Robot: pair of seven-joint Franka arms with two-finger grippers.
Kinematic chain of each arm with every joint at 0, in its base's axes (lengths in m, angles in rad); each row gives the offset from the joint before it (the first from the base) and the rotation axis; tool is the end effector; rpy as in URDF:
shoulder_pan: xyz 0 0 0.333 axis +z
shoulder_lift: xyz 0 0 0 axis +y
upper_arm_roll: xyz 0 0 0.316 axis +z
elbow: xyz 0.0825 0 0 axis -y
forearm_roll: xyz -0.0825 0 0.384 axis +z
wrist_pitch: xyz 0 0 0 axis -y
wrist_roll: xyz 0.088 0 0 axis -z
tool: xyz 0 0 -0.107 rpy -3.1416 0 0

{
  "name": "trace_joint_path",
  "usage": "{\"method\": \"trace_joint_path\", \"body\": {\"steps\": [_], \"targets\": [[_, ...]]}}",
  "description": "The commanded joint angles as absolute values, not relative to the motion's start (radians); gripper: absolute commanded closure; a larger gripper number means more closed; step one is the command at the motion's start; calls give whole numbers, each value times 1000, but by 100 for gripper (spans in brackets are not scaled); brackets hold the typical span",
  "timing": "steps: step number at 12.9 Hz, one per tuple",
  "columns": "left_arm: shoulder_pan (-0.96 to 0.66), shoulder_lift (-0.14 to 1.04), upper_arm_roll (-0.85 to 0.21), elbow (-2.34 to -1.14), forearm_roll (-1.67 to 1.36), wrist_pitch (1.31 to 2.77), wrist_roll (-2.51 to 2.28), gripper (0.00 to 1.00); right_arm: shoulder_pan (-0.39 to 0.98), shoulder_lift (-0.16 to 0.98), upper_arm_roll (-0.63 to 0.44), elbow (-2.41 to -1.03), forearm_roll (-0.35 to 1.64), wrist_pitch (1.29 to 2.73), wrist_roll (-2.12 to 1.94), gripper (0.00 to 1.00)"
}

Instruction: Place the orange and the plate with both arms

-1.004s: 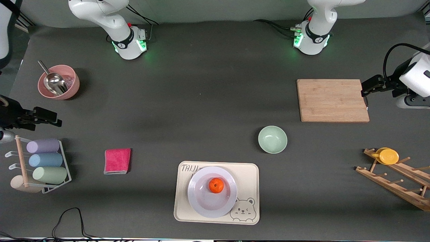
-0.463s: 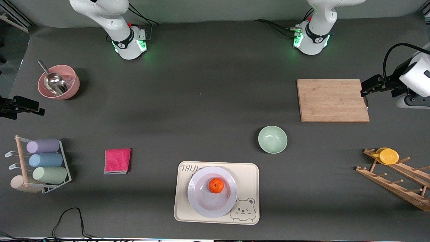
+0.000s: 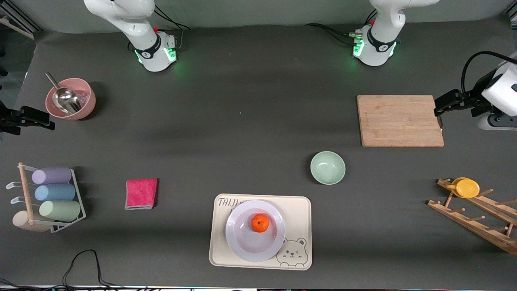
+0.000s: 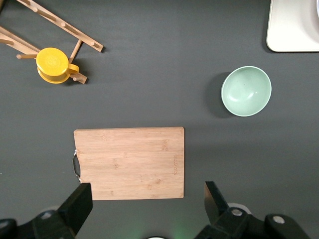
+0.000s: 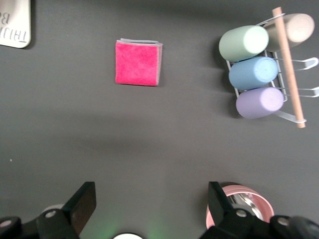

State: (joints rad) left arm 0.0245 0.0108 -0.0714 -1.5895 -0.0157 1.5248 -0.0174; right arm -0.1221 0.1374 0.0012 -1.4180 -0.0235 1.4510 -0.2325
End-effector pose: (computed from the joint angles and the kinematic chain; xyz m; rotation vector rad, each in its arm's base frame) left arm 0.5512 -0.0274 0.6059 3.1250 -0.0463 -0.1188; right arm 0.5795 -0.0732 0.6076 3.1278 0.1722 -0.1675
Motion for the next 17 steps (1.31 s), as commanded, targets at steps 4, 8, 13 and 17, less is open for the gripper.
{"method": "trace_joint_path", "body": {"steps": [4,8,13,17], "targets": [[14,-6,-60,-1588,-29,1505,-20,0,-181,120,115,-1418,-43,1447,-50,0],[14,-6,-60,-1588,-29,1505,-20,0,-183,124,130,-1397,-40,1456,-38,0],[14,-6,-60,-1588,-29,1505,-20,0,-169,118,117,-1407,-29,1457,-38,0],[14,-8,-60,-1588,-29,1505,-18,0,-80,107,81,-1428,-26,1454,-35,0]]}}
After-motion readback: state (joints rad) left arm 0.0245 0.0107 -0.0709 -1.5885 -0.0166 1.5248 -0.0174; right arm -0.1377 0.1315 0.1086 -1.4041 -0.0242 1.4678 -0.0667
